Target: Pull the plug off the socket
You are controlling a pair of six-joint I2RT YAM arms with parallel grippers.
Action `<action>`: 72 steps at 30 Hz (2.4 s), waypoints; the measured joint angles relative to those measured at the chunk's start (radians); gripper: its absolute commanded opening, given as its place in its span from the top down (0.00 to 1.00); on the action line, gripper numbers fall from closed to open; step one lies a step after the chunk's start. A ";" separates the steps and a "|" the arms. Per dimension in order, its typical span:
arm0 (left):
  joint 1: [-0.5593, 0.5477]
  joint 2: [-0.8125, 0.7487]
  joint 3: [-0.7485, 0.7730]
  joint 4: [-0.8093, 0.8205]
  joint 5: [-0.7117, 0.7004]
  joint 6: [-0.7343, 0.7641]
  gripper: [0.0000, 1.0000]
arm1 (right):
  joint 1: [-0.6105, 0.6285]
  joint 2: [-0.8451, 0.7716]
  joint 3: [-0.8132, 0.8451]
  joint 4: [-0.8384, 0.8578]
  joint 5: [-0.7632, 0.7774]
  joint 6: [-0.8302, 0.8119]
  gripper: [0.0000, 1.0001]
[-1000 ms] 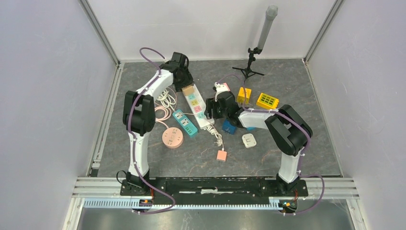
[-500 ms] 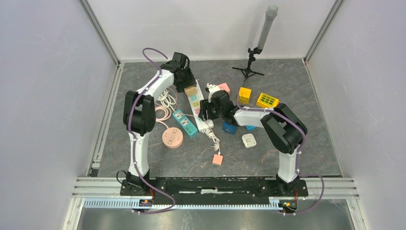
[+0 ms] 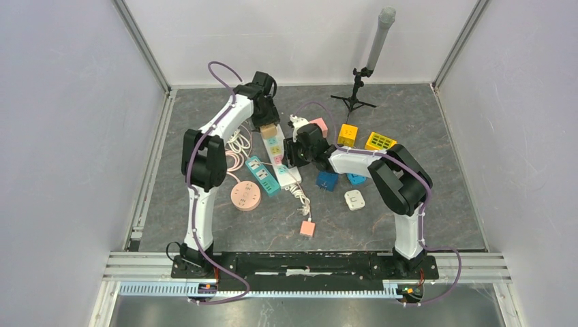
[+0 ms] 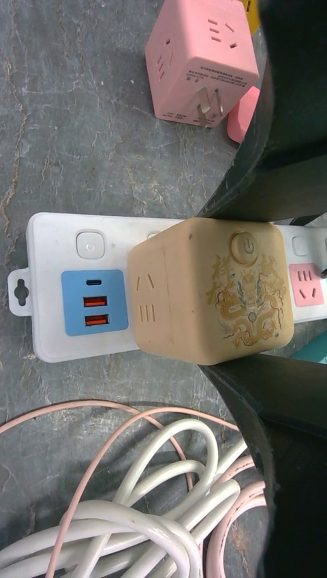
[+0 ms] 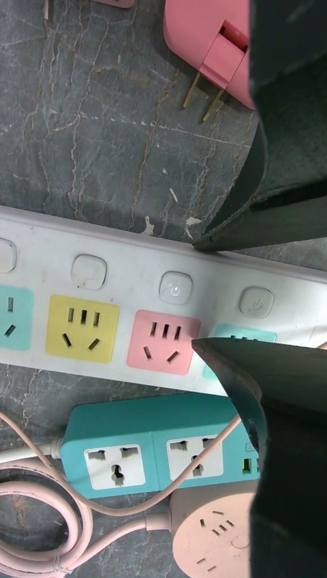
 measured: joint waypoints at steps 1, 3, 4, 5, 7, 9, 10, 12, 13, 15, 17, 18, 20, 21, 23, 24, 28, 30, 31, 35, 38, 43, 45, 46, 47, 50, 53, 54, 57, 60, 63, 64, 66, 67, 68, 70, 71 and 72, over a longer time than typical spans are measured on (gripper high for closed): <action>0.000 0.006 0.014 -0.013 0.001 0.001 0.63 | -0.001 0.000 0.000 0.000 0.000 0.000 0.59; 0.000 0.008 0.028 -0.034 0.002 0.001 0.63 | -0.001 0.000 0.000 0.001 0.000 0.000 0.60; 0.000 0.008 0.034 -0.044 0.002 0.001 0.64 | -0.002 0.000 0.000 0.003 0.000 0.000 0.60; 0.000 0.008 0.038 -0.048 0.004 0.001 0.64 | -0.002 0.000 0.000 0.003 0.000 0.000 0.60; 0.000 0.008 0.042 -0.051 0.010 0.001 0.65 | -0.003 0.000 0.000 0.003 0.002 0.000 0.60; -0.002 0.008 0.042 -0.051 0.013 0.001 0.65 | -0.003 0.000 0.000 0.003 0.003 0.000 0.61; -0.004 0.008 0.042 -0.051 0.013 0.002 0.65 | -0.003 0.000 0.000 0.004 0.003 0.000 0.62; -0.008 0.008 0.042 -0.051 0.012 0.008 0.65 | -0.003 0.000 0.000 0.006 0.004 0.000 0.62; -0.011 0.008 0.042 -0.051 0.011 0.013 0.65 | -0.003 0.000 0.000 0.006 0.005 0.000 0.62; -0.014 0.008 0.042 -0.052 0.009 0.019 0.65 | -0.003 0.000 0.000 0.008 0.006 0.000 0.62; -0.014 0.008 0.042 -0.052 0.011 0.023 0.65 | -0.004 0.000 -0.001 0.010 0.008 0.000 0.62; -0.013 0.008 0.042 -0.052 0.012 0.025 0.65 | -0.004 0.000 -0.001 0.010 0.008 0.000 0.62; -0.011 0.006 0.042 -0.053 0.015 0.028 0.65 | -0.006 0.000 -0.001 0.012 0.010 0.000 0.62; -0.008 0.003 0.042 -0.053 0.020 0.029 0.65 | -0.006 0.000 -0.001 0.013 0.011 0.000 0.62; 0.001 -0.008 0.040 -0.055 0.036 0.030 0.66 | -0.006 -0.002 -0.007 0.023 0.015 0.001 0.62; 0.005 -0.018 0.037 -0.056 0.047 0.030 0.66 | -0.006 -0.003 -0.011 0.029 0.016 0.000 0.62; 0.030 -0.106 0.003 -0.060 0.060 0.030 0.66 | -0.007 -0.007 -0.026 0.054 0.016 0.000 0.61; 0.045 -0.164 -0.021 -0.057 0.061 0.030 0.66 | -0.007 -0.009 -0.033 0.066 0.016 0.000 0.60; 0.053 -0.194 -0.036 -0.053 0.061 0.030 0.66 | -0.007 -0.011 -0.038 0.073 0.016 -0.001 0.59; 0.081 -0.360 -0.166 -0.019 0.061 0.029 0.66 | -0.004 -0.033 -0.071 0.095 0.016 -0.011 0.49; 0.085 -0.538 -0.348 0.040 0.097 0.027 0.66 | -0.005 -0.068 -0.079 0.049 0.006 -0.041 0.38; 0.068 -0.712 -0.599 0.079 0.198 0.026 0.64 | -0.032 -0.161 -0.061 0.010 -0.037 -0.066 0.34; 0.062 -0.785 -0.703 0.082 0.258 0.026 0.63 | -0.053 -0.225 -0.054 0.013 -0.045 -0.068 0.33; 0.058 -0.819 -0.749 0.087 0.290 0.026 0.62 | -0.062 -0.257 -0.054 0.015 -0.046 -0.068 0.33; 0.055 -0.847 -0.786 0.090 0.318 0.026 0.61 | -0.071 -0.288 -0.056 0.015 -0.046 -0.068 0.33; 0.029 -0.937 -0.907 0.106 0.412 0.025 0.60 | -0.100 -0.393 -0.092 0.041 -0.043 -0.057 0.32; -0.046 -0.988 -1.013 0.143 0.457 0.014 0.60 | -0.114 -0.484 -0.171 0.058 -0.037 -0.043 0.31; -0.069 -0.996 -1.043 0.156 0.467 0.006 0.60 | -0.115 -0.504 -0.195 0.058 -0.036 -0.040 0.31; -0.128 -1.008 -1.148 0.201 0.494 -0.026 0.59 | -0.115 -0.552 -0.261 0.050 -0.036 -0.033 0.30; -0.152 -1.022 -1.234 0.232 0.502 -0.064 0.53 | -0.115 -0.601 -0.317 0.031 -0.034 -0.029 0.29; -0.177 -1.033 -1.279 0.267 0.510 -0.095 0.47 | -0.115 -0.660 -0.357 0.014 -0.026 -0.029 0.28; -0.186 -1.034 -1.290 0.283 0.519 -0.105 0.46 | -0.115 -0.677 -0.364 0.010 -0.023 -0.029 0.28; -0.202 -1.033 -1.310 0.316 0.536 -0.121 0.45 | -0.115 -0.707 -0.375 0.010 -0.018 -0.025 0.28; -0.208 -1.031 -1.319 0.333 0.546 -0.128 0.44 | -0.115 -0.723 -0.383 0.012 -0.017 -0.022 0.28; -0.212 -1.027 -1.324 0.342 0.552 -0.132 0.43 | -0.115 -0.734 -0.389 0.013 -0.014 -0.020 0.28; -0.218 -1.019 -1.335 0.360 0.556 -0.142 0.40 | -0.115 -0.750 -0.402 0.014 -0.010 -0.014 0.28; -0.219 -1.015 -1.338 0.364 0.555 -0.142 0.39 | -0.115 -0.754 -0.409 0.014 -0.009 -0.013 0.28; -0.219 -1.011 -1.341 0.368 0.554 -0.143 0.38 | -0.115 -0.756 -0.414 0.014 -0.007 -0.011 0.28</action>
